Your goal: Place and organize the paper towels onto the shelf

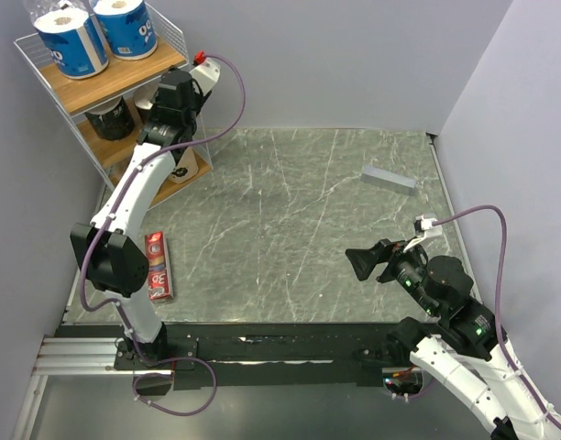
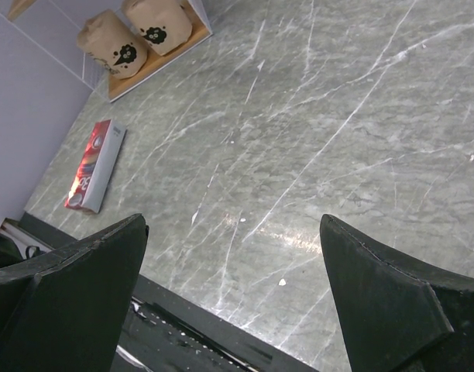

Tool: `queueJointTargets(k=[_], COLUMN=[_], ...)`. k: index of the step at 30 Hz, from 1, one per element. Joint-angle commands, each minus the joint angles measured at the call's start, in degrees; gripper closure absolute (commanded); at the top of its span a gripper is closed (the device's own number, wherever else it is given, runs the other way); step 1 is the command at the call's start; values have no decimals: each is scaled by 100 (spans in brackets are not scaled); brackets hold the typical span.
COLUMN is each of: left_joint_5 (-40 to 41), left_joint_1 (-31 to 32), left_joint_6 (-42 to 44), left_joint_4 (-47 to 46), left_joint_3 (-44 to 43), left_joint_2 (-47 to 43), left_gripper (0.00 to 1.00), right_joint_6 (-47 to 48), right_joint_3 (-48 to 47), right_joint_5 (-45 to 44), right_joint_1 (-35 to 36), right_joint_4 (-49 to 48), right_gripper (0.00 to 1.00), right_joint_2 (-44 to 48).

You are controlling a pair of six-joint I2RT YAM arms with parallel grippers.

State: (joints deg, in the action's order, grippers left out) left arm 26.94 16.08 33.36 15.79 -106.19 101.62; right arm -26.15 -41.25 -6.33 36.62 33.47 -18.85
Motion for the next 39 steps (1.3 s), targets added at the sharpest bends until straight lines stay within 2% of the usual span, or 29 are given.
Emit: queueJointTargets(k=[1, 5, 7, 11, 15, 21, 29, 39], left_joint_5=[-242, -172, -110, 13, 39, 338, 689, 646], left_joint_1=[71, 203, 299, 431, 458, 414, 238, -16], left_joint_6=[-146, -234, -278, -471, -673, -665, -463, -146], left_joint_4=[-41, 91, 170, 407, 486, 381, 443, 249], left_joint_3=[-227, -165, -42, 195, 791, 1232, 679, 222], left_joint_2=[-476, -591, -713, -968, -1311, -1216, -600, -47], left_gripper=[39, 40, 42, 53, 57, 60, 62, 60], right_joint_6=[-74, -83, -92, -74, -92, -118, -13, 75], right_joint_3=[-208, -225, -234, -269, -260, -207, -295, -401], right_joint_5=[88, 140, 149, 158, 193, 272, 106, -44], right_joint_1=[29, 20, 29, 29, 21, 29, 20, 29], right_joint_4=[-95, -25, -25, -8, -25, -104, -86, -183], right_gripper=[1, 0, 0, 0, 0, 0, 0, 0], right_joint_2=[57, 92, 136, 189, 233, 251, 259, 136])
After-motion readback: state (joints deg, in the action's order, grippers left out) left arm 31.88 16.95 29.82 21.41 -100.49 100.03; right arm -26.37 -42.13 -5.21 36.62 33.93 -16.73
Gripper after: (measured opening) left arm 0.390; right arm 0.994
